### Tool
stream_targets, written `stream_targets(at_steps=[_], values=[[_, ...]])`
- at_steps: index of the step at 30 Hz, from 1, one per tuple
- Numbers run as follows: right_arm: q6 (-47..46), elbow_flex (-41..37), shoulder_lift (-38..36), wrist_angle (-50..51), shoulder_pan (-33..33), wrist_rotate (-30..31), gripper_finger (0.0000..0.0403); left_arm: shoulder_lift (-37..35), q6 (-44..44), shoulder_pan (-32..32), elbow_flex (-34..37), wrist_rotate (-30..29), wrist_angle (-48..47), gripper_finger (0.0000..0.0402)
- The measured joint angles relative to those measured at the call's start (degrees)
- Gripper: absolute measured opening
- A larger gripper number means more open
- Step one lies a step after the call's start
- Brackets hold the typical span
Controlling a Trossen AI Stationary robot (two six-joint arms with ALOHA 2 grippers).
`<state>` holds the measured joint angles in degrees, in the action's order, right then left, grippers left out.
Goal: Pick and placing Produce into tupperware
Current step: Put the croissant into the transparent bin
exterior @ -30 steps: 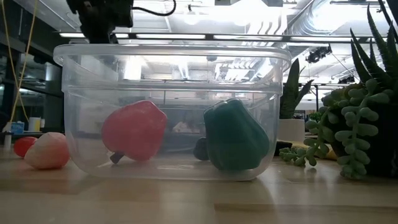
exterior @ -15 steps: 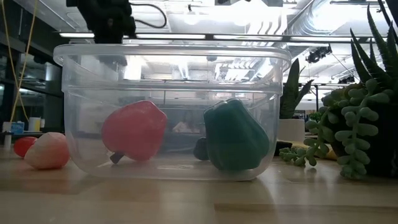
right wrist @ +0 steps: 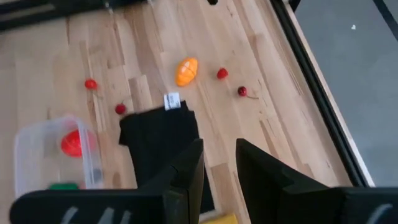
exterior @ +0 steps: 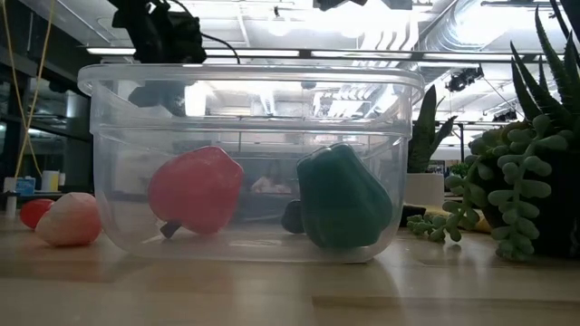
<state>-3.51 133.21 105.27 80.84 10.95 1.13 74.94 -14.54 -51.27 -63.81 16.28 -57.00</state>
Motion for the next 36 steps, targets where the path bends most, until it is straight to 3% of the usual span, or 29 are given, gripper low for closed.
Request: stream_targets(at_steps=[4,9,18,25,30,36], values=[[4.62,0.02,0.00,2.49,1.41,-0.28,0.0085,-0.02,-5.94,-0.04,0.00,0.08,0.10,0.0001],[10.66,0.02,-1.29,7.26,4.33,-4.87,0.0078,-0.02,-14.62,0.46,0.00,-0.59,0.10,0.0000],[17.98,-0.12,-11.27,9.11,7.89,-13.39,0.0062,-0.02,-35.93,9.64,0.00,-12.04,1.70,0.0000],[17.53,-3.21,-19.10,7.40,8.98,-14.95,0.0051,-0.02,-52.91,16.83,0.00,-17.52,3.38,0.0001],[17.91,-14.71,-24.81,6.06,8.98,-14.77,0.0041,-0.02,-61.45,20.67,0.00,-20.89,3.31,0.0001],[16.68,-41.19,-37.47,-11.05,10.05,-10.75,0.0024,1.10,-69.29,24.18,0.00,-23.43,2.86,0.0001]])
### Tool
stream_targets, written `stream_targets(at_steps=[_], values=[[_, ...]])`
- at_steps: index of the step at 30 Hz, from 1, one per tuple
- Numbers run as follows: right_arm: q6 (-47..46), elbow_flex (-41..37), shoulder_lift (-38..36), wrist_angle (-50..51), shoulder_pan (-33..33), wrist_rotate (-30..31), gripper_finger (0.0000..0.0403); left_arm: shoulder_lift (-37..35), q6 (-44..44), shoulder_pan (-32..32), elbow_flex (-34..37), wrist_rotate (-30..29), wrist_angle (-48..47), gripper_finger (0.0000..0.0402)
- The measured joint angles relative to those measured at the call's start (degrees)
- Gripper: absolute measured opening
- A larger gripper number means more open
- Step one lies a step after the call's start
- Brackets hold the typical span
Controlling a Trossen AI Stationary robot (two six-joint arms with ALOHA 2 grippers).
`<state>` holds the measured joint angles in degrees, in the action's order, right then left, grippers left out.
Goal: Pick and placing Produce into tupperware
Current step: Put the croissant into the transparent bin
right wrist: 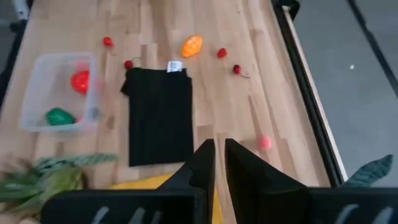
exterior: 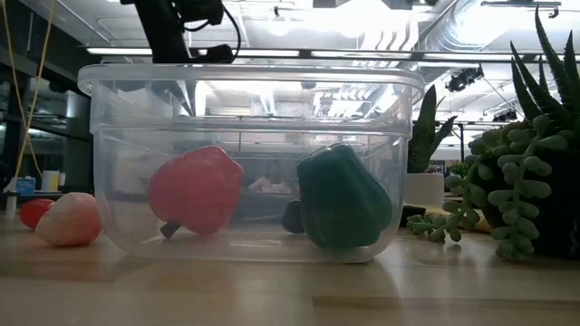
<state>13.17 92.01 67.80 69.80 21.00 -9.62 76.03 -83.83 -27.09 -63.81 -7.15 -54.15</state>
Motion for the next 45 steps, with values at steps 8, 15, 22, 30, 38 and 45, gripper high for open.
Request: stream_targets(at_steps=[8,15,22,30,38,45], values=[[-0.06,-16.66,-7.76,-10.33,0.41,-0.49,0.0016,5.91,-7.36,4.23,0.00,2.34,0.69,0.0070],[0.92,-24.24,-7.93,-10.77,0.41,-0.95,0.0016,9.99,-17.03,5.00,0.00,2.64,1.89,0.0162],[1.76,-30.02,-9.78,-12.35,2.36,-5.83,0.0016,13.64,-20.33,4.98,0.00,2.81,3.39,0.0213],[3.87,-31.04,-12.87,-13.65,7.99,-6.29,0.0016,14.62,-26.02,4.96,0.00,1.53,-0.97,0.0220],[4.73,-31.04,-12.78,-13.85,9.37,-7.96,0.0016,14.62,-30.21,4.96,0.00,-0.05,-3.30,0.0221],[4.90,-31.04,-12.78,-14.01,9.37,-7.96,0.0016,15.04,-30.57,4.93,2.79,1.44,0.70,0.0221]])
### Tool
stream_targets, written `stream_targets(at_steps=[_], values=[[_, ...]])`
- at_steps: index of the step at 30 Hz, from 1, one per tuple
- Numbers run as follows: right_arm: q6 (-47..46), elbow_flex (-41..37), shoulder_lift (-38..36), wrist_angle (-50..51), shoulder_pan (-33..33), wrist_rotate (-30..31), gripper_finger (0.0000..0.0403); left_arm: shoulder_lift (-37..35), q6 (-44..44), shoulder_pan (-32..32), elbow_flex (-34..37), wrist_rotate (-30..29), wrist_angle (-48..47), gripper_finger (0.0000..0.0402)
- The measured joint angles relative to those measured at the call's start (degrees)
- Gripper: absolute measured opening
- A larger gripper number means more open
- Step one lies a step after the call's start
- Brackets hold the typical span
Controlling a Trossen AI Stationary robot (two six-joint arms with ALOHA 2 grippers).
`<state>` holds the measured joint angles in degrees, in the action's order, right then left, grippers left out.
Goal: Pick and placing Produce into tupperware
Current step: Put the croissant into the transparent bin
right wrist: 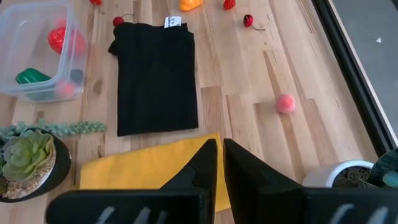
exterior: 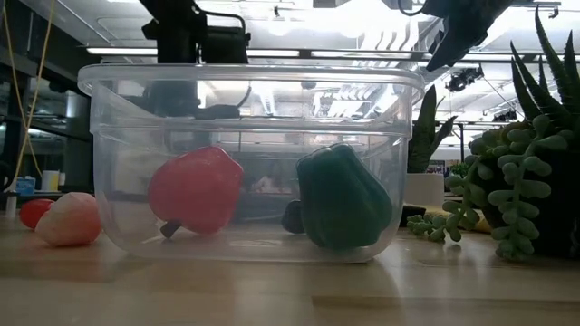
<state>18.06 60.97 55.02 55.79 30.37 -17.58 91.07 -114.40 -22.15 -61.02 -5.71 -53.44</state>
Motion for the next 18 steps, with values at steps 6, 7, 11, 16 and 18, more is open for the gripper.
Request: stream_targets(at_steps=[6,7,11,16,18], values=[[0.00,0.00,0.02,0.00,0.00,0.00,0.0016,0.02,0.02,0.00,2.61,1.54,3.61,0.0227],[0.00,0.00,0.02,0.00,0.00,0.00,0.0016,0.02,0.05,0.00,2.84,1.58,3.85,0.0233],[0.00,0.00,0.02,-0.02,0.00,0.00,0.0016,0.02,-0.07,0.00,3.47,1.63,4.13,0.0270],[0.00,0.00,0.02,-0.13,0.00,0.00,0.0016,0.00,-0.05,0.00,3.48,1.18,4.12,0.0310],[-0.01,0.00,0.02,-0.30,0.00,0.00,0.0016,0.02,-0.07,0.00,3.48,0.70,4.13,0.0315]])
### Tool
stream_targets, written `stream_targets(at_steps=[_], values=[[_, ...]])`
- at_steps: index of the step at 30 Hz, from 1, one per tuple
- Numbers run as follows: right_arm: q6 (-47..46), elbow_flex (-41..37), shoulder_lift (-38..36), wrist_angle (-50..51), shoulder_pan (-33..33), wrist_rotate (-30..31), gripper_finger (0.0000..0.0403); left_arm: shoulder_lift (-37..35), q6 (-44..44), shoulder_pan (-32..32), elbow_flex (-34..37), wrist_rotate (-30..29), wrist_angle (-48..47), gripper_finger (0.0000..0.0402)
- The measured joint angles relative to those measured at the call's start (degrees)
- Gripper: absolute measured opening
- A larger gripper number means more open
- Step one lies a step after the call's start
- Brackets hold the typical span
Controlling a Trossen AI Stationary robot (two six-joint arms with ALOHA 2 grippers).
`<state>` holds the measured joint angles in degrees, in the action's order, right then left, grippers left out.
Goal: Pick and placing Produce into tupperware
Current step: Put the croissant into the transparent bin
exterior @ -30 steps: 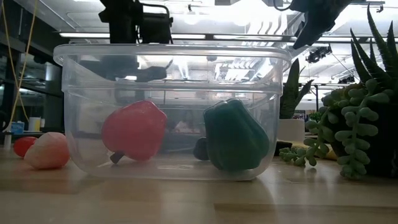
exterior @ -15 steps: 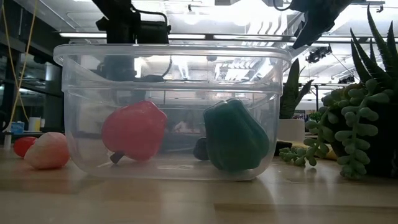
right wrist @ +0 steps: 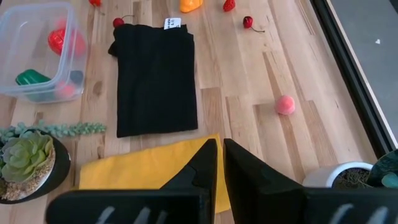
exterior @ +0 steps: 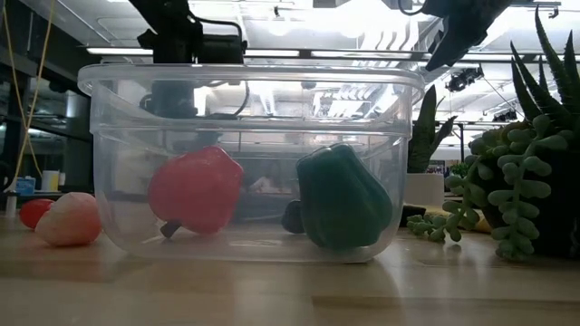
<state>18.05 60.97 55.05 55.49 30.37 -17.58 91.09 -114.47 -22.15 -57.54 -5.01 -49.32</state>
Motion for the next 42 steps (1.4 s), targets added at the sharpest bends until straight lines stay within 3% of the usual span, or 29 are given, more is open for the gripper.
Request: stream_targets(at_steps=[15,30,42], values=[[-0.16,0.00,0.02,-0.09,0.00,0.02,0.0016,0.00,2.36,-4.13,-0.02,0.23,2.24,0.0279],[-0.30,0.00,0.02,-1.40,0.00,0.02,0.0016,0.12,2.25,-4.09,2.43,3.51,2.92,0.0276],[-1.27,0.00,0.02,-1.58,0.00,0.02,0.0016,5.53,3.89,-4.09,2.47,8.38,7.71,0.0276]])
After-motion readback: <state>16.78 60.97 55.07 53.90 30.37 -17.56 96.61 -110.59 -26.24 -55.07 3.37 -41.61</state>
